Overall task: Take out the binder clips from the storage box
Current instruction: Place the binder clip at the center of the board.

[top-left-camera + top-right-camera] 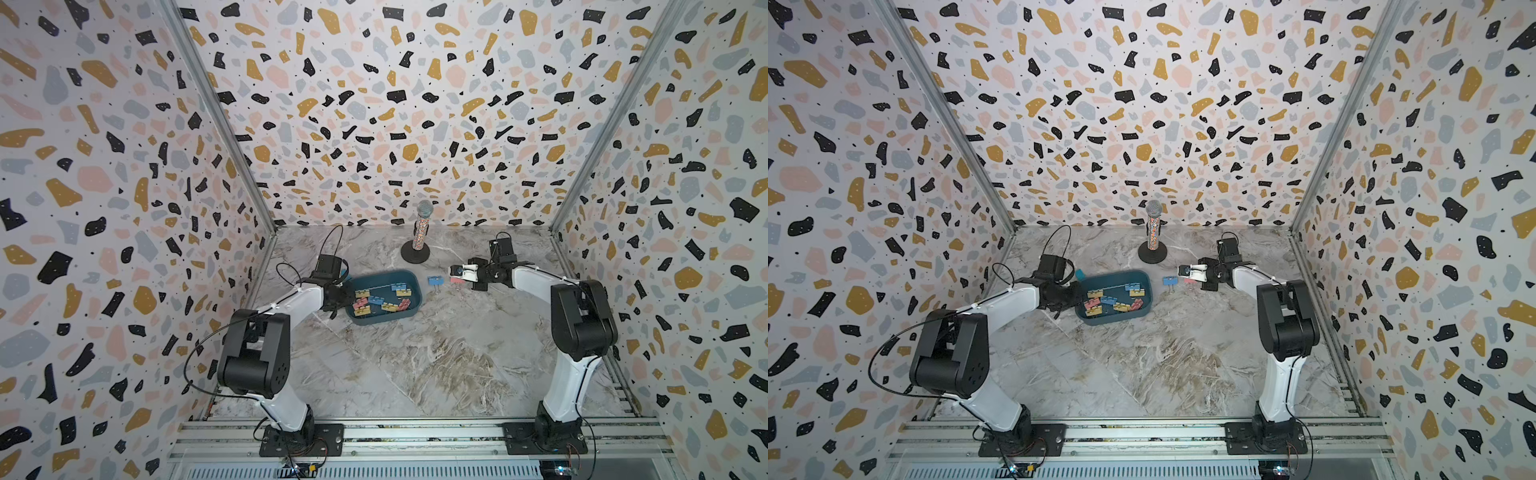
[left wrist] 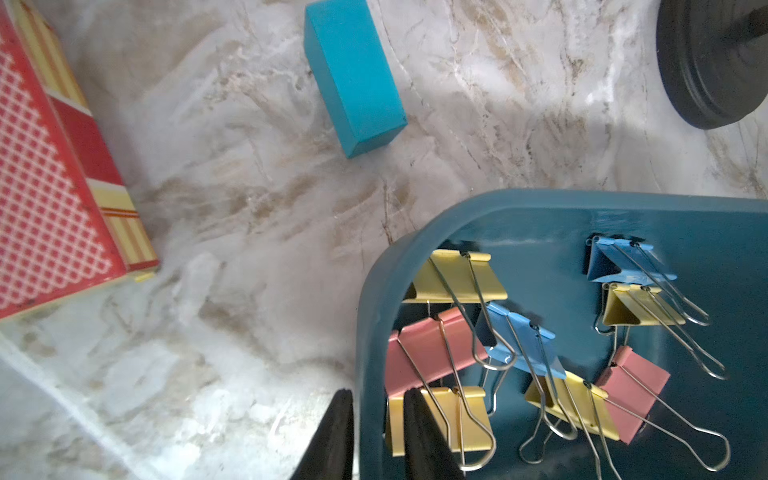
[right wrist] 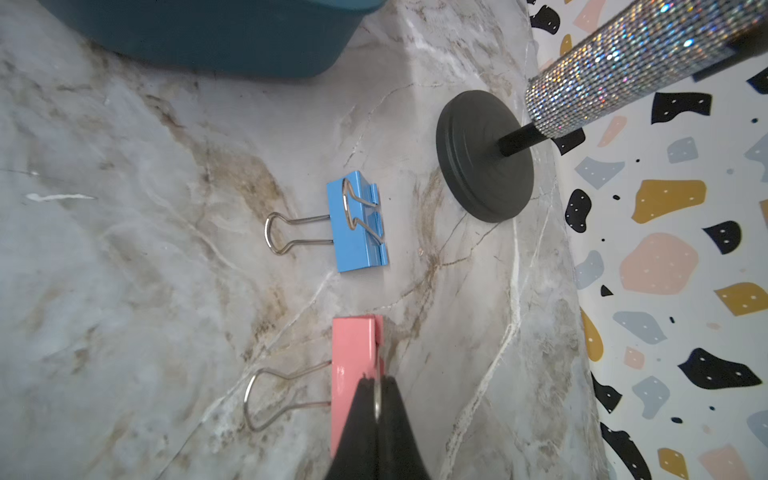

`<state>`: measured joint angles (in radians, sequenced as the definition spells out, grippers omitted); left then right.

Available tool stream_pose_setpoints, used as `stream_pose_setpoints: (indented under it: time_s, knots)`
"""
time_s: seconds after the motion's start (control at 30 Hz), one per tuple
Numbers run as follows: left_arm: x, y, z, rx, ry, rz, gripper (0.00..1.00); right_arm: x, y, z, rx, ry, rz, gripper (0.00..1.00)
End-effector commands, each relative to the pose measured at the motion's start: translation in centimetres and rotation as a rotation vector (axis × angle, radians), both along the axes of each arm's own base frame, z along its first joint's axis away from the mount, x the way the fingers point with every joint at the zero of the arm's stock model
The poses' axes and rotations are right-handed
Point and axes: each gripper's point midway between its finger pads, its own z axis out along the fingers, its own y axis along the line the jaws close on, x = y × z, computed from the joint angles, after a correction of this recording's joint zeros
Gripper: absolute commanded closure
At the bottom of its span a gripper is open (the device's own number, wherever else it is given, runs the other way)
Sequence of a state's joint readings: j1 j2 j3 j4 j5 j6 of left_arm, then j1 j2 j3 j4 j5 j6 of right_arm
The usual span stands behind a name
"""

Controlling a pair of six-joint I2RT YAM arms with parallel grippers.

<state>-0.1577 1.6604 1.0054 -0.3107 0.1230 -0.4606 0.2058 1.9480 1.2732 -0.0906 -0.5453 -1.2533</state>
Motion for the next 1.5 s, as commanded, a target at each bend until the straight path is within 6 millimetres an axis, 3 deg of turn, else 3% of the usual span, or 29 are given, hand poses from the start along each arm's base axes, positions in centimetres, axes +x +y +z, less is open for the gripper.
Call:
stream_pose_setpoints:
  time_s: [0.0,0.33,1.47]
  knots:
    - [0.2,0.2,0.7,-0.006,-0.028,0.008,0.75,1.2,0.2,1.2,0.008,-0.058,-0.001,1.0]
    - [0.2,0.2,0.7,-0.007,-0.029,0.008,0.75,2.2,0.3,0.6,0.01,-0.093,-0.009,1.0]
    - [-0.1,0.1,0.4,-0.01,-0.017,0.01,0.75,1.0,0.0,-2.7,-0.047,-0.061,0.038,1.0]
